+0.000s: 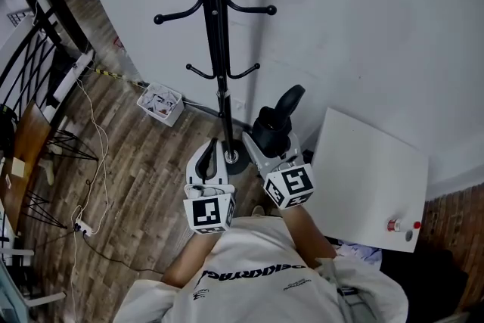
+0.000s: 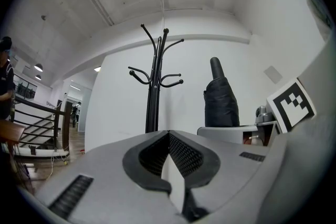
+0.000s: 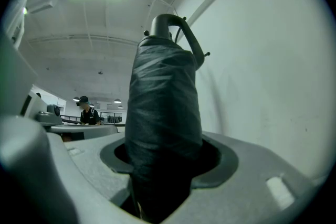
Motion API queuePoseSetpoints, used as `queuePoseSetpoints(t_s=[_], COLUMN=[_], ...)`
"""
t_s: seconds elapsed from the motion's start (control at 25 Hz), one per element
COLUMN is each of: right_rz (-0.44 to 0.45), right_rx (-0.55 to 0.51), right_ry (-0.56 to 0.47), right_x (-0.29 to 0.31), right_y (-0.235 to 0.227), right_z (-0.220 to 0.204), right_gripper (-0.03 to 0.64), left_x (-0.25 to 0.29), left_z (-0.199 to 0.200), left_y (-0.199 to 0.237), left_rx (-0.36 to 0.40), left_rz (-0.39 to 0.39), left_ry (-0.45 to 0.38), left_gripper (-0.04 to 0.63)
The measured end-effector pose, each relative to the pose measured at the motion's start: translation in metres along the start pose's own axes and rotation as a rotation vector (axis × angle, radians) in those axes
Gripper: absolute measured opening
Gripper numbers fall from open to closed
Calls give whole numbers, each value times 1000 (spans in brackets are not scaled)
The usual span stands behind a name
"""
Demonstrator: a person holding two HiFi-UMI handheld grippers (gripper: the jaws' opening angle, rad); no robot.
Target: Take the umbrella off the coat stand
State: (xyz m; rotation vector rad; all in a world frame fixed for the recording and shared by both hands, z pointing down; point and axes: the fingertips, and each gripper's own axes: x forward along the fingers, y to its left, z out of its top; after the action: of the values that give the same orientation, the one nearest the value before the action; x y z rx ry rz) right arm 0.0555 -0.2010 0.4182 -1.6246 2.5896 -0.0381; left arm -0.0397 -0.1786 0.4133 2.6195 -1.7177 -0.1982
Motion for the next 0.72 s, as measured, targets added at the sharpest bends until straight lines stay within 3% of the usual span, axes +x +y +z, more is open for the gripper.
queuePoseSetpoints(t_s=[0.72], right_rz=[-15], right_rx=[-4], right_ry=[30], right_x=[-13], right_y=[5], right_z=[-13], right_gripper=[273], left_x=[-1], left_z=[-4], left_y=[-4], left_rx=[-4], left_rz=[-1], left_ry=[9], left_gripper=[-3])
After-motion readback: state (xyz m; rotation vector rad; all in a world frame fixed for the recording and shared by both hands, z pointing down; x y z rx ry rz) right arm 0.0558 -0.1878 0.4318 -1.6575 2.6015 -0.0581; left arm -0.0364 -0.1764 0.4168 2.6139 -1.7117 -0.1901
